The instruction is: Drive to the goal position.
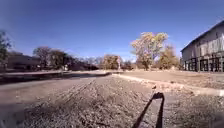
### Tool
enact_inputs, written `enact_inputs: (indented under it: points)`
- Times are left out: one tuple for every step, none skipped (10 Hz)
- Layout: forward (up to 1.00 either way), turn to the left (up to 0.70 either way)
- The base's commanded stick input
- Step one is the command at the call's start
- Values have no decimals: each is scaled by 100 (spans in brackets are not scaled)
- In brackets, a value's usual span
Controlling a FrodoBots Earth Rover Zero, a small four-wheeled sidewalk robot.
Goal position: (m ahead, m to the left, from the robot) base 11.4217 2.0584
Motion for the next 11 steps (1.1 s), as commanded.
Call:
enact_inputs:
  points:
    - [70, 14]
    - [70, 3]
    - [70, 2]
    - [70, 0]
    - [70, 0]
    - [70, 0]
    - [70, 0]
    - [70, 0]
    - [70, 0]
    - [70, 0]
    - [70, 0]
